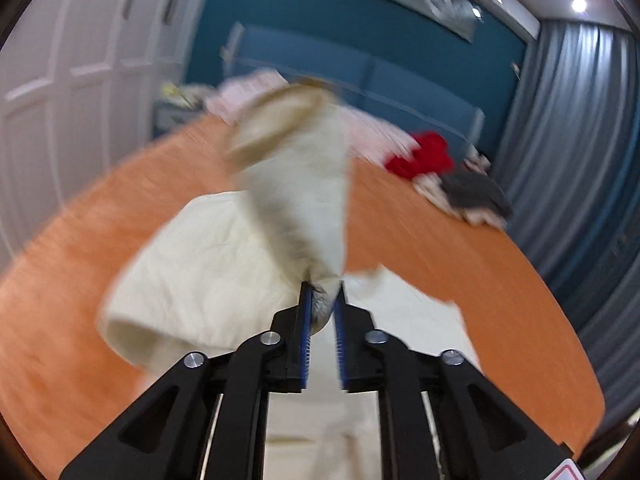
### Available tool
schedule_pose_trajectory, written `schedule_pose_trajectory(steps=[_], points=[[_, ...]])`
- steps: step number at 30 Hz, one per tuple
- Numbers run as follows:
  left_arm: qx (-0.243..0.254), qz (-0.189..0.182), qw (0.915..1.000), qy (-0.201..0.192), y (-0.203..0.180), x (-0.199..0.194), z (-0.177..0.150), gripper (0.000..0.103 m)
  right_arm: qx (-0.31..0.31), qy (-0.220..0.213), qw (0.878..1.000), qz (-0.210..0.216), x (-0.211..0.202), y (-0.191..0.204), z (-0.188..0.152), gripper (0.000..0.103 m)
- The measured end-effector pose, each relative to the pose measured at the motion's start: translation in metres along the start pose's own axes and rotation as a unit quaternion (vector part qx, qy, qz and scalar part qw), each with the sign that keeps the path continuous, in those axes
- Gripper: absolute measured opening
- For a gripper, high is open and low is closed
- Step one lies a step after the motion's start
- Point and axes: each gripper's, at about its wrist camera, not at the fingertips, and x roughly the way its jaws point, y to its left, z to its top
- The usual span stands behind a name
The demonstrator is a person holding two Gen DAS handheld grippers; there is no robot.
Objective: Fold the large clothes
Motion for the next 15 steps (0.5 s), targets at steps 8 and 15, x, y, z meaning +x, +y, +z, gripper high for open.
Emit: schedule_pose_trajectory(steps=[8,15], points=[[-0.114,-0.027,0.9893,0.086,0.014,0.041,-0.069,0.053,0.023,-0.003,0.998,0.057,-0.004,-0.022,0.023,0.089],[-0.283,0.058,0.9540,0.079,0.134,0.046,-0.062,0.053,0.074,0.024,0.993,0.093,0.046,-0.016,0.059,0.089]])
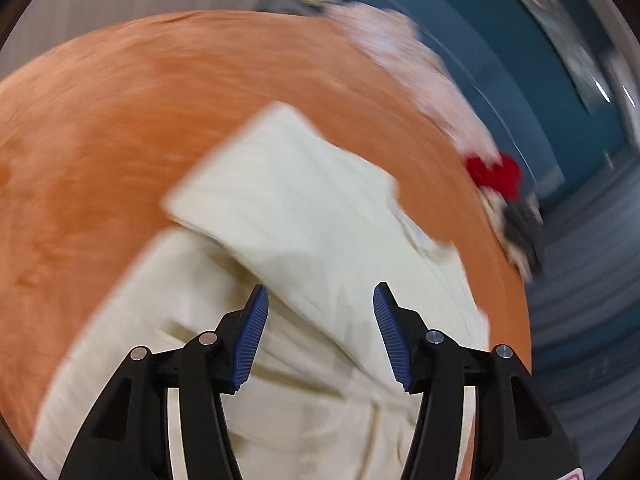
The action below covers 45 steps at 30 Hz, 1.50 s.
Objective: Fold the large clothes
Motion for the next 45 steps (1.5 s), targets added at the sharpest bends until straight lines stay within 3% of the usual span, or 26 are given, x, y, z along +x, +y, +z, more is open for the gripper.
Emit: schedule_pose_trajectory(steps=[3,6,7,8,9,10,11,12,14,16,20,24,26,29,33,36,41,45], points=[[-0.028,0.032,0.9991,0.003,0.020,0.016,0.024,0.053,0.039,0.034,0.999,0.016,0.032,-0.001,0.015,0.089],[-0.047,0.051,0.9976,0.007,0.031,0.033,0.039,0.053,0.045,0.069,0.997,0.007,0.063,0.002,0.019,0.089],[-0.053,0.053,0.9971,0.011,0.034,0.040,0.042,0.053,0.038,0.080,0.996,-0.002,0.074,0.005,0.019,0.082],[-0.056,0.057,0.9967,0.016,0.042,0.042,0.041,0.051,0.028,0.094,0.995,-0.005,0.083,0.009,0.019,0.061],[-0.056,0.062,0.9963,0.020,0.044,0.045,0.041,0.047,0.020,0.103,0.994,-0.001,0.088,0.011,0.018,0.046],[-0.052,0.071,0.9959,0.021,0.046,0.048,0.042,0.043,0.011,0.108,0.994,0.003,0.089,0.015,0.019,0.020],[-0.045,0.080,0.9956,0.019,0.047,0.049,0.040,0.030,0.003,0.095,0.995,0.017,0.082,0.020,0.024,0.007],[-0.034,0.089,0.9953,0.016,0.046,0.048,0.037,0.020,-0.001,0.072,0.997,0.026,0.071,0.023,0.029,0.007],[-0.002,0.104,0.9945,0.012,0.041,0.050,0.033,0.010,-0.010,0.031,0.999,0.031,0.047,0.025,0.035,0.006],[0.031,0.114,0.9929,0.014,0.039,0.057,0.026,0.007,-0.025,0.012,0.999,0.016,0.033,0.020,0.031,0.006],[0.086,0.151,0.9847,-0.005,0.030,0.063,0.006,0.005,-0.080,0.087,0.992,-0.045,0.078,0.010,-0.004,0.007],[0.149,0.197,0.9688,-0.020,0.018,0.070,-0.004,0.005,-0.125,0.079,0.986,-0.078,0.082,0.022,-0.012,0.012],[0.176,0.216,0.9601,-0.023,0.010,0.065,-0.005,0.005,-0.137,0.074,0.983,-0.100,0.072,0.028,-0.007,0.021],[0.197,0.205,0.9578,-0.043,0.000,0.034,-0.003,0.005,-0.132,0.027,0.985,-0.109,0.037,0.030,0.003,0.043],[0.220,0.167,0.9573,-0.085,-0.028,0.002,0.004,0.006,-0.142,-0.033,0.985,-0.090,0.008,0.044,0.022,0.048],[0.232,0.136,0.9614,-0.061,-0.051,0.022,0.001,0.008,-0.165,-0.012,0.985,-0.040,0.030,0.072,0.025,0.048],[0.241,0.142,0.9599,0.004,-0.051,0.089,-0.025,0.008,-0.177,0.064,0.982,-0.015,0.090,0.086,-0.001,0.047],[0.288,0.160,0.9437,-0.030,-0.044,0.107,-0.047,0.009,-0.188,0.072,0.979,-0.024,0.110,0.077,-0.030,0.047]])
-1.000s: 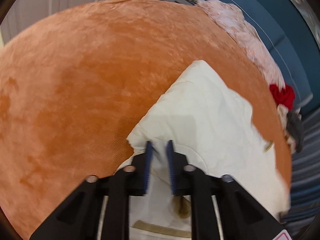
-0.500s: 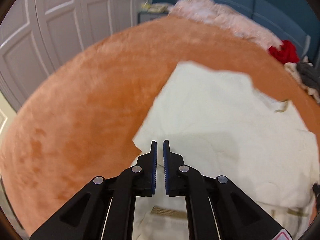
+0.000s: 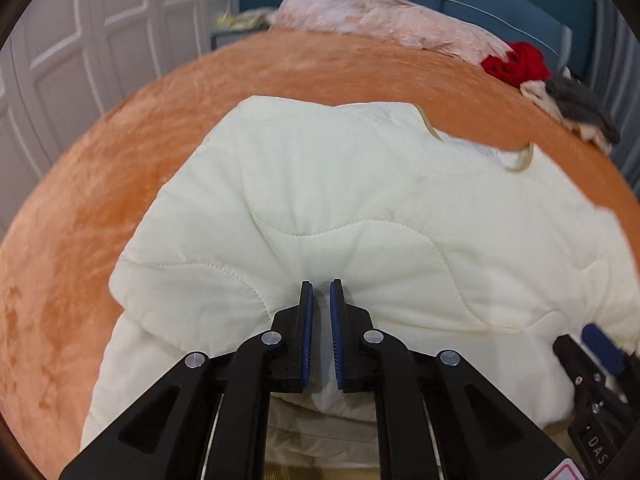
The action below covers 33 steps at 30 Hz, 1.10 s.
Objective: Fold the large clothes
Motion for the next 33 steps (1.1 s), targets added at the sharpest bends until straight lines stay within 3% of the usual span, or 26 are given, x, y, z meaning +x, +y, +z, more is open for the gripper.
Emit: schedule_pose_trajectory(steps=[9,28,30,31,33], points=[[0.016,0.028,0.9991,-0.026,-0.013,0.004,-0.011,0.009,-0.009,-0.007,1.000,-0.013,0.004,0.008,-0.007,0.048],[0.036,0.059,0.9970,-0.034,-0.023,0.007,-0.017,0.009,-0.012,-0.018,1.000,-0.020,0.004,0.009,-0.006,0.049],[0.030,0.048,0.9980,-0.030,-0.021,0.005,-0.014,0.009,-0.009,-0.011,1.000,-0.016,0.002,0.009,-0.003,0.050],[0.019,0.024,0.9992,-0.024,-0.015,0.000,-0.009,0.009,-0.007,-0.008,1.000,-0.009,-0.003,0.008,0.001,0.052],[0.005,-0.035,0.9993,-0.011,0.001,-0.009,0.004,0.029,-0.008,-0.016,1.000,0.021,-0.016,0.006,0.015,0.056]])
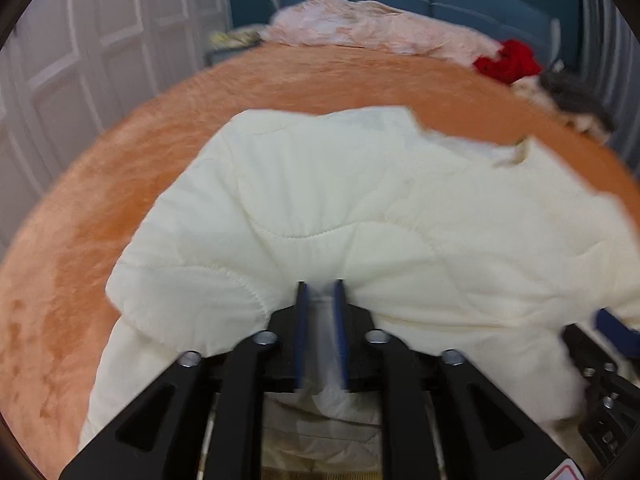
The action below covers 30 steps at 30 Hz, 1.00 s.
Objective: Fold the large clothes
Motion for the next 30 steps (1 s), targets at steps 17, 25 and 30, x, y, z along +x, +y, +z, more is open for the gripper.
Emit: schedule_pose_trajectory(steps=[17,25,30], points=[[-0.124,-0.039,0.9911,0.029,0.078,0.095,0.137,0.035,0.077,0.067,0.988,0.114,0.174,0.034,0.179,0.079],[-0.097,-0.011,0.9951,-0.011,0.073,0.114,0.110,0.035,0.077,0.060,0.982,0.164,0.192,0.033,0.161,0.002],[-0.098,-0.009,0.9948,-0.024,0.074,0.116,0.106,0.036,0.083,0.038,0.990,0.108,0.198,0.029,0.147,0.001]])
